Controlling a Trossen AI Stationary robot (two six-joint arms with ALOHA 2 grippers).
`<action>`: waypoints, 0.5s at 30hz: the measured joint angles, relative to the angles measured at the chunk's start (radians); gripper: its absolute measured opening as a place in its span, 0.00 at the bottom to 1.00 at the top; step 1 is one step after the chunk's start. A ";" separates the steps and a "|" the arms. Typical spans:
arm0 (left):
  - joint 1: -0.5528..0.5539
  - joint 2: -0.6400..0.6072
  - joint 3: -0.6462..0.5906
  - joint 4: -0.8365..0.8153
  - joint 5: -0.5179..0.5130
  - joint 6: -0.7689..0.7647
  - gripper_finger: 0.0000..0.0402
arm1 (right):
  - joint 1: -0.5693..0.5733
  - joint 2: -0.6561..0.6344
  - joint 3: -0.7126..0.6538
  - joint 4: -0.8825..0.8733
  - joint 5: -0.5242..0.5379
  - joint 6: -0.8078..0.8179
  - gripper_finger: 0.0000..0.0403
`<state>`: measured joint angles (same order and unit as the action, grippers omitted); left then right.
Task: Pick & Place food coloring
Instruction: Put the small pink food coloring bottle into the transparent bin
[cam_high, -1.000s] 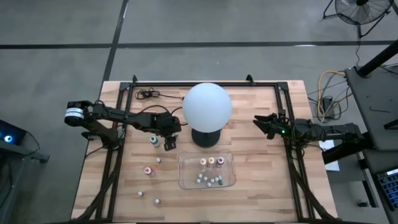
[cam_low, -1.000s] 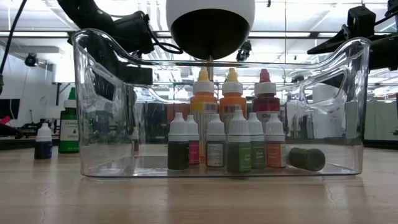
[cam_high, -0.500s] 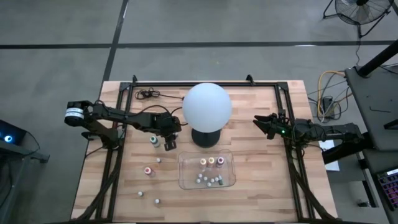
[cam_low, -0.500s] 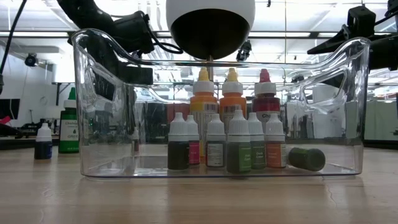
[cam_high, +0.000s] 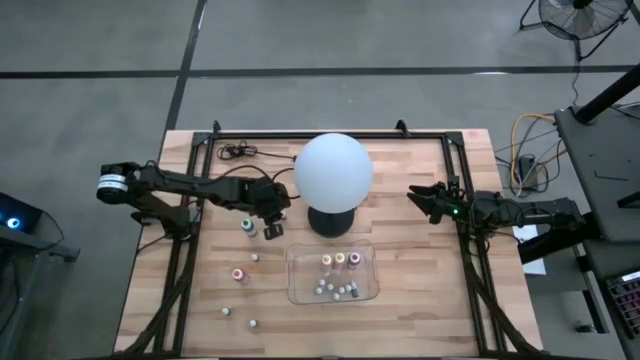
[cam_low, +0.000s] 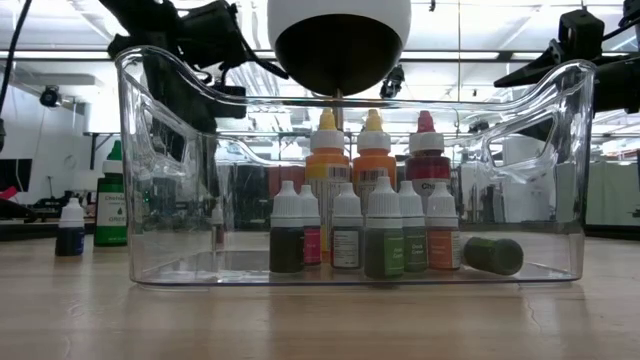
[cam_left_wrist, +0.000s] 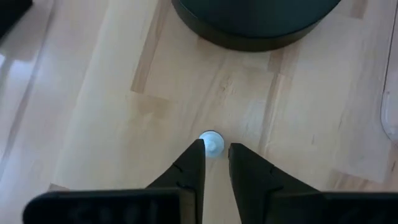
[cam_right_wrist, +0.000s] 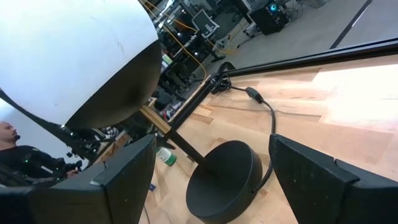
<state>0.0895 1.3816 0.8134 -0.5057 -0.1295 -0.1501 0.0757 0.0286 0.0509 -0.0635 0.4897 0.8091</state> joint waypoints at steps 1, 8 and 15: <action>0.000 -0.003 0.005 -0.008 -0.001 -0.002 0.11 | 0.000 0.000 0.000 0.001 0.001 0.000 0.75; 0.000 -0.006 0.018 -0.029 -0.003 -0.002 0.11 | 0.000 0.001 0.000 0.001 0.001 0.000 0.75; 0.016 -0.006 0.022 -0.054 -0.010 -0.089 0.11 | 0.000 0.001 0.000 0.000 0.000 0.000 0.75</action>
<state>0.1050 1.3758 0.8352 -0.5602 -0.1394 -0.2393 0.0755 0.0292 0.0509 -0.0631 0.4900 0.8093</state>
